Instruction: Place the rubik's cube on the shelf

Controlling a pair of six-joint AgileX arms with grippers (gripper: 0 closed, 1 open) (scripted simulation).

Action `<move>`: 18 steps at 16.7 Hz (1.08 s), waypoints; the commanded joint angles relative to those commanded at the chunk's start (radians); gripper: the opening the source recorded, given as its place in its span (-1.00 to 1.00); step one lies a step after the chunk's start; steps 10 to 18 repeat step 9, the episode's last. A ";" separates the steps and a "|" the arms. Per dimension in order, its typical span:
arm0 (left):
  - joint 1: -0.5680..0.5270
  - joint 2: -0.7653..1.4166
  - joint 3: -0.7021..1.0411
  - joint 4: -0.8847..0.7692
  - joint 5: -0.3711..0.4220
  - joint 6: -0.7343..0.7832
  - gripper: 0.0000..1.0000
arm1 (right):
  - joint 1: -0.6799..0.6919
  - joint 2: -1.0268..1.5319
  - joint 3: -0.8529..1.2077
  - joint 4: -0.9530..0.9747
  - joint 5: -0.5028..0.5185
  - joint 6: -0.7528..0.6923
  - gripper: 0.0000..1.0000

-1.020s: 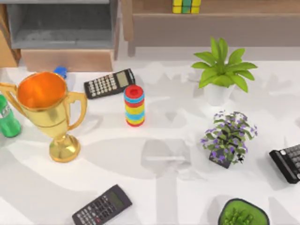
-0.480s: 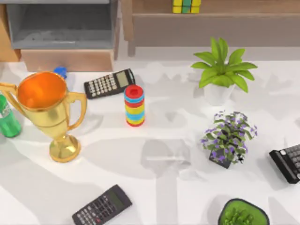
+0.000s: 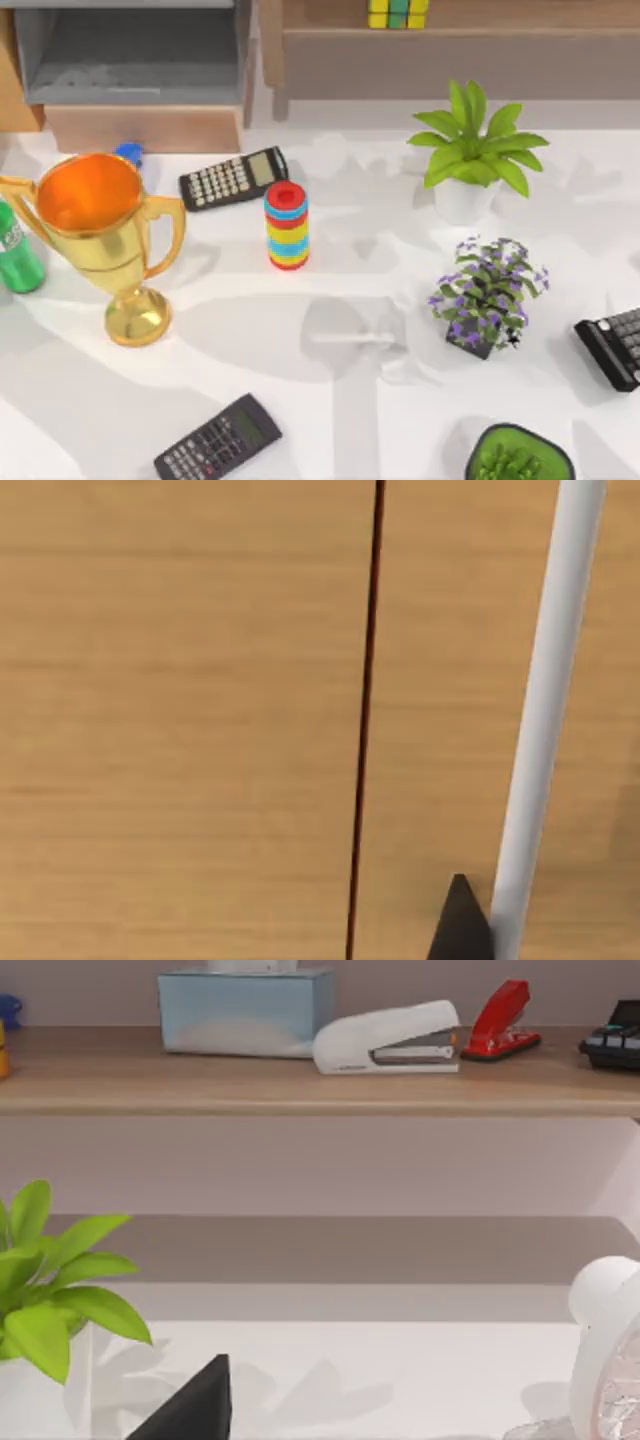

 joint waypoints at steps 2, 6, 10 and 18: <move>0.000 0.000 0.000 0.000 0.000 0.000 0.81 | 0.000 0.000 0.000 0.000 0.000 0.000 1.00; 0.000 0.000 0.000 0.000 0.000 0.000 1.00 | 0.000 0.000 0.000 0.000 0.000 0.000 1.00; 0.000 0.000 0.000 0.000 0.000 0.000 1.00 | 0.000 0.000 0.000 0.000 0.000 0.000 1.00; 0.000 0.000 0.000 0.000 0.000 0.000 1.00 | 0.000 0.000 0.000 0.000 0.000 0.000 1.00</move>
